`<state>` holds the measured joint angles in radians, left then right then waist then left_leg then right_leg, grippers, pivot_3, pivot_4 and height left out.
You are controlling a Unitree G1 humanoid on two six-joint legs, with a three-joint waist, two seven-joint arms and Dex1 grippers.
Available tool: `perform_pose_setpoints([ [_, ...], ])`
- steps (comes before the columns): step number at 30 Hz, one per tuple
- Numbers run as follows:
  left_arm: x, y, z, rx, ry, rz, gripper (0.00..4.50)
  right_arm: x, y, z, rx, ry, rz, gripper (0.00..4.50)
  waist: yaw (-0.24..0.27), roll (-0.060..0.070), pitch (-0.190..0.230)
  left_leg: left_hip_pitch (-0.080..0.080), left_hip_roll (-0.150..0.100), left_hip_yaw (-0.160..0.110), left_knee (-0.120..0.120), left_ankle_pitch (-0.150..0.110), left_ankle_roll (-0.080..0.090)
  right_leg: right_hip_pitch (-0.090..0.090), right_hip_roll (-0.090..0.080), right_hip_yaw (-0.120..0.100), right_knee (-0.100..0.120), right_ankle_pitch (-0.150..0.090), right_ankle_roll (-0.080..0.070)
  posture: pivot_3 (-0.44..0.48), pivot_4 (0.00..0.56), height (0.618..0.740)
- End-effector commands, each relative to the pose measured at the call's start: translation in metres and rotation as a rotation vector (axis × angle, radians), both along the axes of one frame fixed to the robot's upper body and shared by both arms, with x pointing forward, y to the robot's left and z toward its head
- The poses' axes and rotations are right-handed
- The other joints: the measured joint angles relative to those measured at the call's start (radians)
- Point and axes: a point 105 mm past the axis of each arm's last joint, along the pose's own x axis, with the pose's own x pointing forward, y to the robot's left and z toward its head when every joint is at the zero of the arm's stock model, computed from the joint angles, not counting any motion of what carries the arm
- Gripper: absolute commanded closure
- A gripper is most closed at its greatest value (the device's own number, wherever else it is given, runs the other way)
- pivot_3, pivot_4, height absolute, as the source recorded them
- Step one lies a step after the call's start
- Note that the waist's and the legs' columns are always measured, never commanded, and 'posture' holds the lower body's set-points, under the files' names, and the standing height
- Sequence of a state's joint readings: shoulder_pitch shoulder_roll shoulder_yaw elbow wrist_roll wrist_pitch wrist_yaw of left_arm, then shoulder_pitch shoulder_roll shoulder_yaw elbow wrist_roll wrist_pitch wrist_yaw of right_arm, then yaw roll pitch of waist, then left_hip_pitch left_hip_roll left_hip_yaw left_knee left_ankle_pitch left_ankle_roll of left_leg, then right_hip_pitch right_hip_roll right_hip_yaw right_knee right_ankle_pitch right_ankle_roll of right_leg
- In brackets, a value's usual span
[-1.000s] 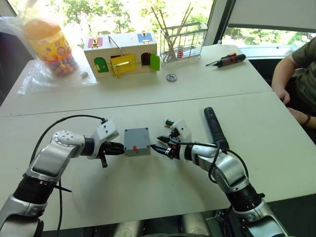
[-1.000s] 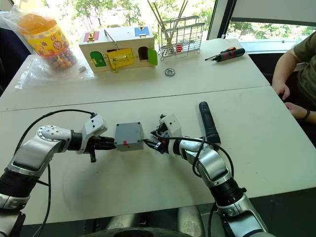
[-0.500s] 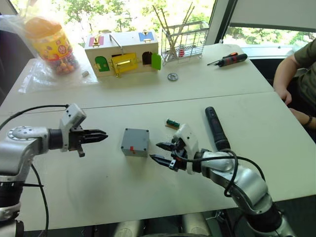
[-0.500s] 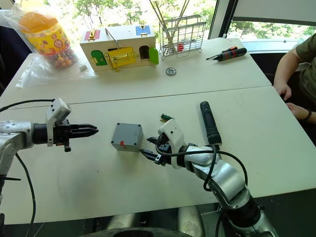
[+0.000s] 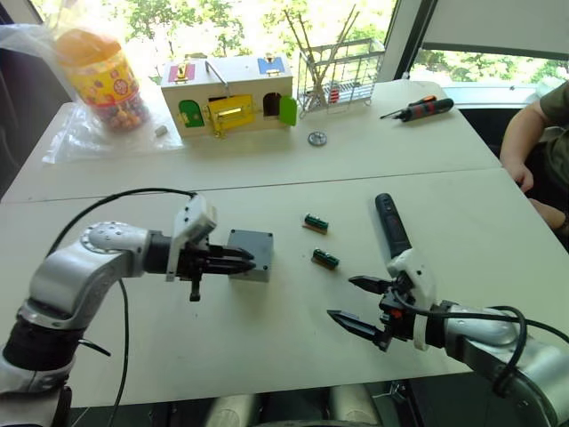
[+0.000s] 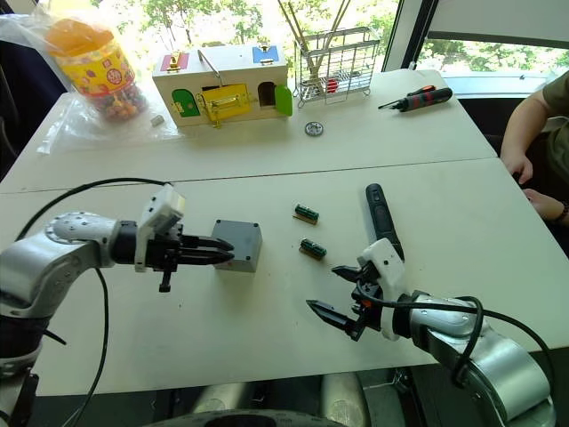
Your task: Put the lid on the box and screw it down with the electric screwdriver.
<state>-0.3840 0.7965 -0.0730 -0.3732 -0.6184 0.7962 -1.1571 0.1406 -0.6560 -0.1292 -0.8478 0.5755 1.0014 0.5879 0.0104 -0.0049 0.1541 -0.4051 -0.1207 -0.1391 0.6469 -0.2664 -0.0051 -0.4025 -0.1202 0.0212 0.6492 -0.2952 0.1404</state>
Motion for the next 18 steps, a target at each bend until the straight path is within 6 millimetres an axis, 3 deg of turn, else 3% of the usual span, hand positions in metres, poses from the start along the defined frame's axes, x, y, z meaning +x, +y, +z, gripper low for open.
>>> perform_pose_setpoints([
  [1,-0.004,-0.009,0.006,0.002,-0.056,-0.073,4.47,0.008,-0.003,0.013,-0.004,-0.088,-0.032,0.25,0.001,0.0,0.0,0.0,0.0,0.0,0.0,0.0,0.0,0.0,0.0,0.0,0.0,0.0,0.0,0.0,0.15,0.74],
  [9,-0.012,-0.013,0.003,0.082,-0.112,-0.089,4.47,0.034,0.009,0.004,-0.03,-0.151,-0.031,0.25,0.002,0.0,0.0,-0.001,0.0,0.0,0.0,0.001,-0.002,0.0,0.0,0.0,0.0,0.0,0.0,0.0,0.15,0.74],
  [13,-0.006,-0.008,0.006,0.08,-0.113,-0.036,4.5,0.049,0.012,-0.002,-0.047,-0.19,-0.045,1.25,0.001,0.0,0.0,-0.001,0.0,0.0,0.001,0.001,-0.002,0.0,0.0,0.0,0.0,0.0,0.0,0.0,0.15,0.74],
  [17,0.001,0.008,0.007,0.113,-0.12,0.023,4.5,0.057,0.015,-0.006,-0.037,-0.207,-0.058,2.81,0.0,0.0,0.0,-0.001,0.0,0.0,0.0,0.001,-0.002,-0.001,0.0,0.0,0.0,0.0,0.0,0.0,0.15,0.74],
  [18,0.002,0.012,0.007,0.124,-0.121,0.033,4.5,0.059,0.015,-0.008,-0.036,-0.211,-0.06,2.81,0.0,0.0,0.0,-0.001,0.0,0.0,0.0,0.001,-0.002,-0.001,0.0,0.0,0.0,0.0,0.0,0.0,0.15,0.74],
])
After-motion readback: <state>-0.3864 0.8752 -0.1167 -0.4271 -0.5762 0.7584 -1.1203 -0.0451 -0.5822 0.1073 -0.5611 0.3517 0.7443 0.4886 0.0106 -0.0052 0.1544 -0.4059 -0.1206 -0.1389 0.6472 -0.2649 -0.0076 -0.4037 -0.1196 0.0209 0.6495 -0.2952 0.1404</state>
